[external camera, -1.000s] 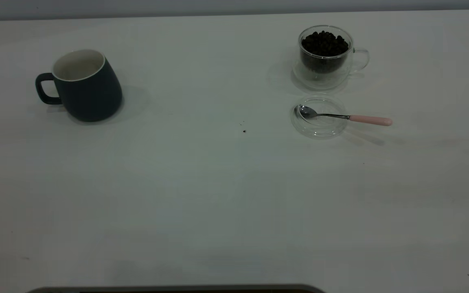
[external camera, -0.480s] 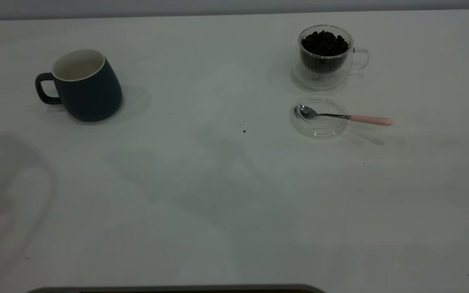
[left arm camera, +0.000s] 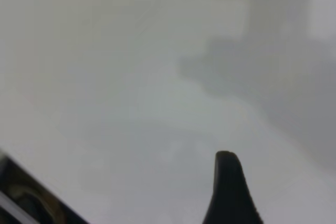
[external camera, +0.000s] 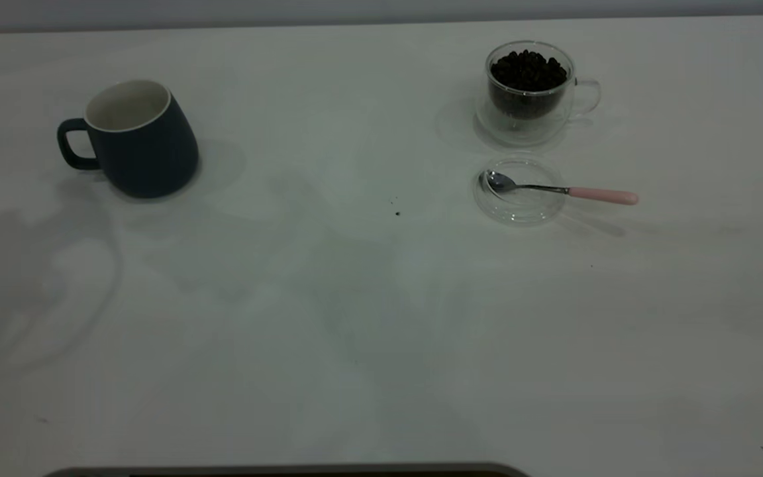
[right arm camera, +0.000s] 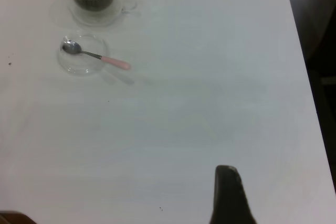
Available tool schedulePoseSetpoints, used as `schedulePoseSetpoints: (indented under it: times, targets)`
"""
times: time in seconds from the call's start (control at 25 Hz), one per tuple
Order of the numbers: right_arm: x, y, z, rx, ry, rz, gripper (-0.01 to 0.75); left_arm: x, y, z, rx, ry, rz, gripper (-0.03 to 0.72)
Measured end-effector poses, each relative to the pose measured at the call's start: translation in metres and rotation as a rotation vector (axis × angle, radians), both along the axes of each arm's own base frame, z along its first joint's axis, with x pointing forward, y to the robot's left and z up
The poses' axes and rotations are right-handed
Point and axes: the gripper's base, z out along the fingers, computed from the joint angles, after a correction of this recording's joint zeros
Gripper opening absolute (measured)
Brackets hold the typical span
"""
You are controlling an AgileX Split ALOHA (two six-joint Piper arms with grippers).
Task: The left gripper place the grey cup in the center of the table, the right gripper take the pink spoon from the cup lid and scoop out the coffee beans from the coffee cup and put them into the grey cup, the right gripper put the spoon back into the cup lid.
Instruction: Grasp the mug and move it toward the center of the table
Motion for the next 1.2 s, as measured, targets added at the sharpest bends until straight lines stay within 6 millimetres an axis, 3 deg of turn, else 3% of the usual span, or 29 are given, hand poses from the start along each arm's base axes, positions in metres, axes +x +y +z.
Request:
schedulePoseSetpoints:
  times: [0.32,0.64,1.2]
  targets:
    - [0.000,0.000,0.000,0.000,0.000,0.000,0.519,0.044,0.000,-0.054,0.086,-0.002,-0.218,0.565]
    - [0.000,0.000,0.000,0.000,0.000,0.000,0.519,0.064,-0.022,-0.104,0.184,0.041,-0.444,0.565]
    - [0.000,0.000,0.000,0.000,0.000,0.000,0.519,0.076,-0.058,-0.120,0.150,-0.087,-0.607,0.565]
